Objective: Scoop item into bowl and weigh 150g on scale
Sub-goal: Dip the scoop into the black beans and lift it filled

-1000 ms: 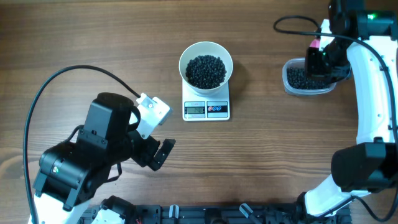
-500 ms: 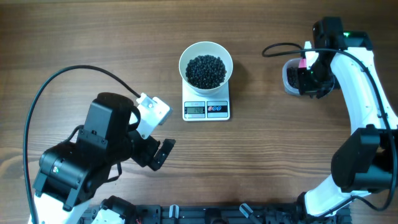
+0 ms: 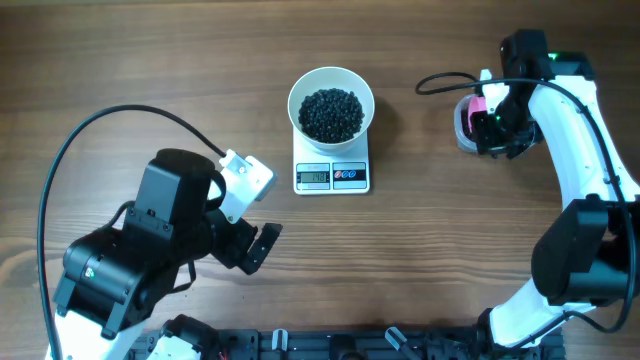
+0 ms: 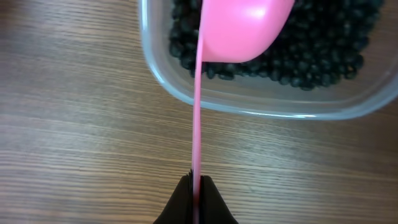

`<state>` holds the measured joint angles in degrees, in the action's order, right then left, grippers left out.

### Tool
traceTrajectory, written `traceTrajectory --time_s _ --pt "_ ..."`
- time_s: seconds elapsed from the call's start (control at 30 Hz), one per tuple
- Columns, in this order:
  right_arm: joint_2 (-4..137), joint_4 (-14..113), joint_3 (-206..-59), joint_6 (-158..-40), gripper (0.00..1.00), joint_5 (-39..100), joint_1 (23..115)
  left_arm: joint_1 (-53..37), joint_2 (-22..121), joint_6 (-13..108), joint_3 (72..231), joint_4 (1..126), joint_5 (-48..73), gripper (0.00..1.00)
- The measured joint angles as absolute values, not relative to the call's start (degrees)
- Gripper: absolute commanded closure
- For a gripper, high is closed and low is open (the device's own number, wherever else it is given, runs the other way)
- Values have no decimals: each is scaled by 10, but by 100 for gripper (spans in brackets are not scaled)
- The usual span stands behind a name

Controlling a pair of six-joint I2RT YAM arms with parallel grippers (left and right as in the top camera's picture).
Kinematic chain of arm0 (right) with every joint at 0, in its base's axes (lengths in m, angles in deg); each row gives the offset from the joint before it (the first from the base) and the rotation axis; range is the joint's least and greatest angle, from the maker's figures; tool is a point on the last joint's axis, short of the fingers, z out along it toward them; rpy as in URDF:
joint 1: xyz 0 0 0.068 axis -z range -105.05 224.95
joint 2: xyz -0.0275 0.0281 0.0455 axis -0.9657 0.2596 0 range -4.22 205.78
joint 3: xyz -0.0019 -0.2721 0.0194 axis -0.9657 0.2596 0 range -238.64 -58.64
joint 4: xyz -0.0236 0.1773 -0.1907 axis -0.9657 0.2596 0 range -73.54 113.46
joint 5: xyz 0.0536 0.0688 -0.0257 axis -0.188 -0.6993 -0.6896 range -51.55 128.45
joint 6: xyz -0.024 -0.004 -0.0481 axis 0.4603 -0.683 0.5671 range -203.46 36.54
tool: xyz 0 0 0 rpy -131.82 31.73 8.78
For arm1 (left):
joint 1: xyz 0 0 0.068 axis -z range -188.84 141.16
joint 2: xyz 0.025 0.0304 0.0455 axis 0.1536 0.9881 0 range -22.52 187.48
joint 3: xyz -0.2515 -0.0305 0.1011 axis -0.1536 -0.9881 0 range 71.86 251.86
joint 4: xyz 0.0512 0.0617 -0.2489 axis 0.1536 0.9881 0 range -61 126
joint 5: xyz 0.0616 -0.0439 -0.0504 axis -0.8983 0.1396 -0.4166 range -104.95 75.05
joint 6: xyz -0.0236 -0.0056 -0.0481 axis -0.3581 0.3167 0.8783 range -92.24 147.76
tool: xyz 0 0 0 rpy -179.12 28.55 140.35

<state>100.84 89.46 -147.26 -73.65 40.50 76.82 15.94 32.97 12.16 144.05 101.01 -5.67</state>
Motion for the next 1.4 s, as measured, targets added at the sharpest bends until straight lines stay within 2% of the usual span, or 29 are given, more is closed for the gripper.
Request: traceTrajectory --time_s 0.37,1.03,1.4 --pt "1008 899 -1472 -726 96 345 779 159 330 122 1440 1010 -57 0" --pt "1009 902 -1472 -664 95 189 947 159 330 122 1440 1010 -57 0" --pt "1009 895 -1472 -651 96 236 921 159 330 122 1440 1010 -57 0"
